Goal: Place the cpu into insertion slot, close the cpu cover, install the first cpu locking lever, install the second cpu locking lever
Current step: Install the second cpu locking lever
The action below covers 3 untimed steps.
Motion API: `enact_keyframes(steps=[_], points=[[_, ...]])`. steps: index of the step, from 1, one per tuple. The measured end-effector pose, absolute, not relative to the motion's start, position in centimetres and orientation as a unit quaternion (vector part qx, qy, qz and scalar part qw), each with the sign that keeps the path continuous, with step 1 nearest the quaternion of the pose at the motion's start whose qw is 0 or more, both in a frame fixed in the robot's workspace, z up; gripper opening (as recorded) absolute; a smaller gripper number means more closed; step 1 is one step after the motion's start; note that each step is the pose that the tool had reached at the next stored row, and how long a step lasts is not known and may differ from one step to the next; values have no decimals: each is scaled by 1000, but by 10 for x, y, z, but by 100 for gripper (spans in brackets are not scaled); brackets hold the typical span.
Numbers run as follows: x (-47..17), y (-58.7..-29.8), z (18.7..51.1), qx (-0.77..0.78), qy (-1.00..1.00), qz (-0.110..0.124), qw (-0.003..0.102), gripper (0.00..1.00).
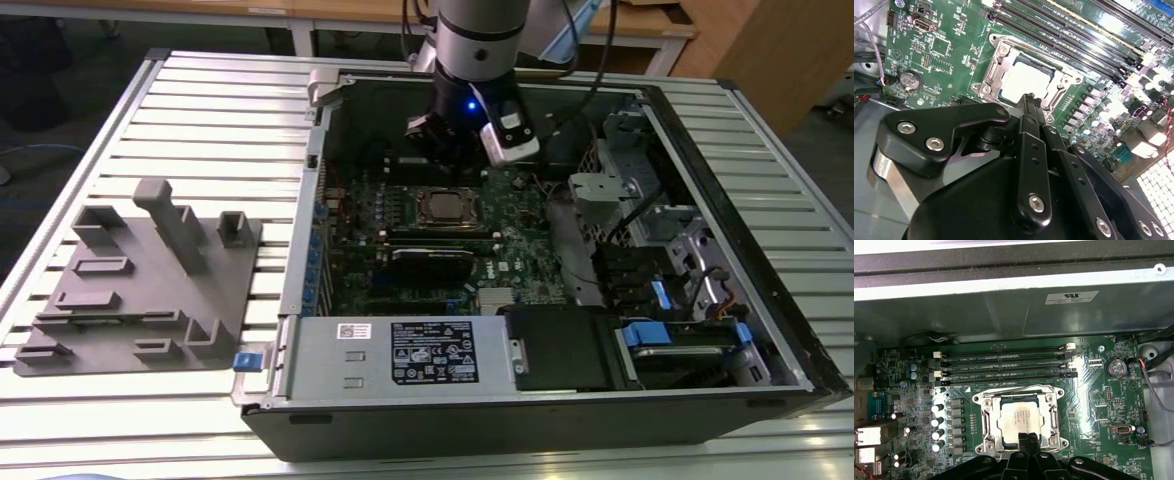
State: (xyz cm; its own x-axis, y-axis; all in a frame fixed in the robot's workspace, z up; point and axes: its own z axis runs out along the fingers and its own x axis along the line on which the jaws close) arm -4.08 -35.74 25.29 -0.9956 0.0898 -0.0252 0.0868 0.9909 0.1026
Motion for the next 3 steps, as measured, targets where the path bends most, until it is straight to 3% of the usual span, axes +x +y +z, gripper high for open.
enact_keyframes(steps=[3], points=[[-40,-357,253,44,998,50,15,11]])
